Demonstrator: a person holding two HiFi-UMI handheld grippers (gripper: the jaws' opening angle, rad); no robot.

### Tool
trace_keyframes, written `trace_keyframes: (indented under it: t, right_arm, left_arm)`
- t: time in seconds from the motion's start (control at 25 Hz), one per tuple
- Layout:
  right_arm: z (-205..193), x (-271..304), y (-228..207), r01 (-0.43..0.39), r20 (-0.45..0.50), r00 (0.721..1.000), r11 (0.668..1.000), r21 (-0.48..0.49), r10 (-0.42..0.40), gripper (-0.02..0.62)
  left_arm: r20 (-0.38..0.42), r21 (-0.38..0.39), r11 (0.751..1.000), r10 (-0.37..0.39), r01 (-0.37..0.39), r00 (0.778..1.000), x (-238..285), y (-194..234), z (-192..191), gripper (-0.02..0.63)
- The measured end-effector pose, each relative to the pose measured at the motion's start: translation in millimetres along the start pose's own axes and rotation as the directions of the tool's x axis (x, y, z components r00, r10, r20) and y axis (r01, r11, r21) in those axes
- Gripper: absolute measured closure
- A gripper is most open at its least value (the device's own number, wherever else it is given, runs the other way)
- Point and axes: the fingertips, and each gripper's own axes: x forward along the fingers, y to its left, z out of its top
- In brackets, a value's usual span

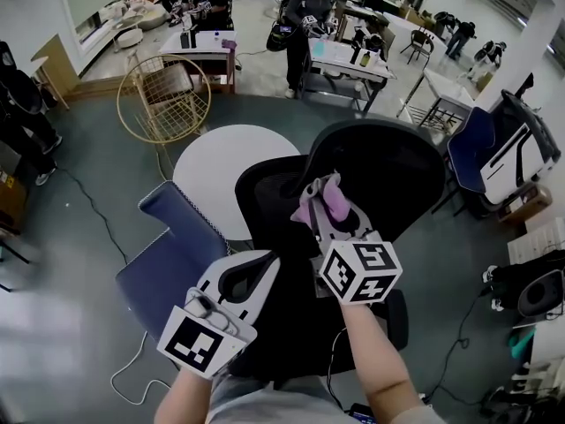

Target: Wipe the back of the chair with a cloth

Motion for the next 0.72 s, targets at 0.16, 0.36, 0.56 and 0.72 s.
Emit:
trace_keyframes:
  t: [0.16, 0.36, 0.56, 0.72]
  right_arm:
    - [-5, 0, 9, -0.015, 0.002, 1.000, 1.000, 0.002, 0.014, 0.489]
    - [-8, 0, 22, -0.043, 0.000, 0.999, 0.999, 0.010, 0.043, 0.489]
    - [-9, 0, 37, -0.077, 0.002, 0.997, 0.997, 0.004, 0.077, 0.488]
    - [-8, 5, 43, -0.081, 0.007, 0.997, 0.997, 0.018, 0.081, 0.488]
  left_arm:
    - [-0.001, -0.004, 1.000, 0.003, -0.003, 1.000, -4, 1, -4, 0.594]
    - [-0.001, 0.000, 1.000, 0.001, -0.001, 1.000, -6, 1, -5, 0.594]
    - [-0.004, 0.000, 1.000, 0.004, -0.004, 1.000, -9, 0, -3, 0.594]
    - [-0.004, -0.001, 1.000, 0.011, -0.011, 1.000, -13, 6, -1, 0.594]
